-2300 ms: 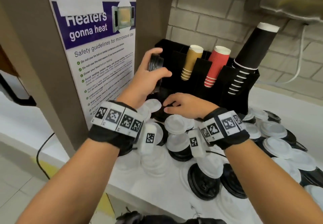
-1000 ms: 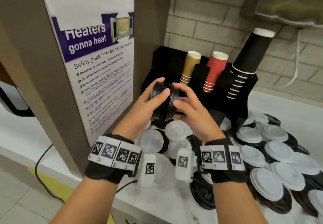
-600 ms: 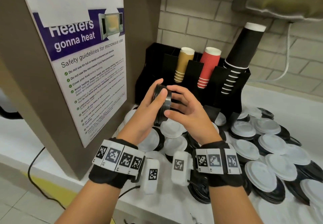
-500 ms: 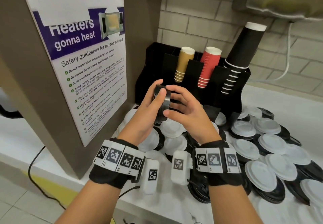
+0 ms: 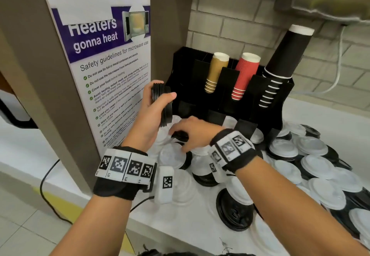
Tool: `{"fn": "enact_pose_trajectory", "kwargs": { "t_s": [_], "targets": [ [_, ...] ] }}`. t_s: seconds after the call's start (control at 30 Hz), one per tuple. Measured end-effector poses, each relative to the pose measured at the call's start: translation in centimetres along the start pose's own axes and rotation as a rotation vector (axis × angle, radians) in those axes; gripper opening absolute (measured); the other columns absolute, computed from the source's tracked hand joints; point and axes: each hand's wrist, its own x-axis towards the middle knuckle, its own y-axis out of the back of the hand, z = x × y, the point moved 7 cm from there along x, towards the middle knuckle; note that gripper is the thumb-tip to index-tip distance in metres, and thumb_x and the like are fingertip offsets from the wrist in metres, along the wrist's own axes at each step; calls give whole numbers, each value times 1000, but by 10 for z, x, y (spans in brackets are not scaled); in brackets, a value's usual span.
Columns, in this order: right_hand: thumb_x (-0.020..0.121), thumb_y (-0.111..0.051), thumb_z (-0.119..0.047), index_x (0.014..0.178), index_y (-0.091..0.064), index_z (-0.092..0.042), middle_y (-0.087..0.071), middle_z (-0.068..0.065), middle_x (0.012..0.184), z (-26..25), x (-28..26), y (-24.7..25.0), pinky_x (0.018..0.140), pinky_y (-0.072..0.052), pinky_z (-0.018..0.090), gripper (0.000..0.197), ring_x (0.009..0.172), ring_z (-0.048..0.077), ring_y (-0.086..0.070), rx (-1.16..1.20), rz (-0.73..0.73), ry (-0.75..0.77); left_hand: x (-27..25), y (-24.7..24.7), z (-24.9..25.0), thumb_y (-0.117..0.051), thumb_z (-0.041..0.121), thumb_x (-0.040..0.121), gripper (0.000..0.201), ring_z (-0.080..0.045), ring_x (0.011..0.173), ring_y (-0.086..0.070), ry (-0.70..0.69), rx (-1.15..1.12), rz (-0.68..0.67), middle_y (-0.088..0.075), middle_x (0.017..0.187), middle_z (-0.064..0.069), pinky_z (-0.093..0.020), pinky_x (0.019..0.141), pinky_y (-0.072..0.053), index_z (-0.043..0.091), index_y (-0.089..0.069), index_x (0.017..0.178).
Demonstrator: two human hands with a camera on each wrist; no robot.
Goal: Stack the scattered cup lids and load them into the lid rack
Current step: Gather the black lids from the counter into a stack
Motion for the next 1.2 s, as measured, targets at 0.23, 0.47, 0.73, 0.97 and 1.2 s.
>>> {"fn": "enact_pose_trajectory", "kwargs": {
  "t_s": [0.23,0.47,0.73,0.97,1.2],
  "targets": [
    [74,-75,-35,145,-30,-40,-39,5,136,-22,34,-50,92,-41,39,84,126,29,-40,-381,-289,29,-5,0,5,-73,42,58,40,-22,98,-56,12,12,-42,-55,107,-1,-40,76,-50,45,-60,96],
    [75,-73,-40,137,-37,-33,-48,8,123,17,2,21,90,-43,37,72,118,26,-39,-45,-90,-78,-1,14,8,-71,34,68,37,-20,94,-56,-18,25,9,-55,100,1,-43,81,-49,41,-57,102],
    [76,-75,-40,141,-37,-31,-43,4,133,31,-7,15,96,-35,41,76,124,28,-34,-151,-72,-109,3,4,5,-67,34,71,35,-21,100,-55,-14,52,-28,-54,108,1,-40,81,-49,40,-55,103],
    [71,-78,-47,134,-40,-23,-50,5,123,-10,22,-43,90,-35,39,77,115,25,-45,-222,-161,-4,4,2,1,-68,37,72,28,-17,95,-59,2,70,-63,-58,103,5,-33,75,-50,44,-58,97],
    [71,-76,-43,134,-38,-24,-51,4,117,-10,23,-26,81,-34,35,76,107,25,-52,-165,4,18,2,8,-3,-66,38,72,30,-15,90,-56,20,62,-31,-56,98,6,-25,63,-49,46,-57,99]
  ]
}}
